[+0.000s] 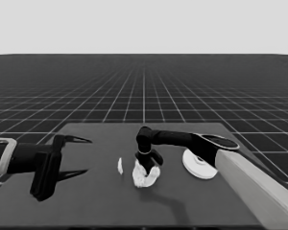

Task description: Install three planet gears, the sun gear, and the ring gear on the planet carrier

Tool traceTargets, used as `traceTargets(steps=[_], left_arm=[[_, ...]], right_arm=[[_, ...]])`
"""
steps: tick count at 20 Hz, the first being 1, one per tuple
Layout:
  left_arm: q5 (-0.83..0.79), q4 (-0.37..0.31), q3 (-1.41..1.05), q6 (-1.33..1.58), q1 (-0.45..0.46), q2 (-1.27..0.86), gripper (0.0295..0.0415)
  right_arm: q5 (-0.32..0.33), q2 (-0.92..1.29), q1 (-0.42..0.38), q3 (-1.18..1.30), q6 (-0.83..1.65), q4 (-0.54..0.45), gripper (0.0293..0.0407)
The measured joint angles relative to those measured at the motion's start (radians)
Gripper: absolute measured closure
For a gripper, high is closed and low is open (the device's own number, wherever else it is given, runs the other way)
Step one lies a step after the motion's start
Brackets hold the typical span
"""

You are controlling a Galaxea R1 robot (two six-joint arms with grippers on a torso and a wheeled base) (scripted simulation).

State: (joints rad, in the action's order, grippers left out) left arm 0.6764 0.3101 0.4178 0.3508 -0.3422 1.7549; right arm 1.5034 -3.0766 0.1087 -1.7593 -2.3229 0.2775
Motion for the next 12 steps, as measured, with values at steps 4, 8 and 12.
traceTargets(steps=[4, 8, 12], left_arm=[[0.0, 0.0, 0.0, 0.0, 0.0, 0.0, 0.0326], [0.0, 0.0, 0.0, 0.0, 0.0, 0.0, 0.0326], [0.0, 0.0, 0.0, 0.0, 0.0, 0.0, 0.0326]], right_arm=[[0.0, 0.0, 0.0, 0.0, -0.042, 0.0, 0.039], [0.0, 0.0, 0.0, 0.0, -0.055, 0.0, 0.0317], [0.0, 0.0, 0.0, 0.0, -0.057, 0.0, 0.0315]])
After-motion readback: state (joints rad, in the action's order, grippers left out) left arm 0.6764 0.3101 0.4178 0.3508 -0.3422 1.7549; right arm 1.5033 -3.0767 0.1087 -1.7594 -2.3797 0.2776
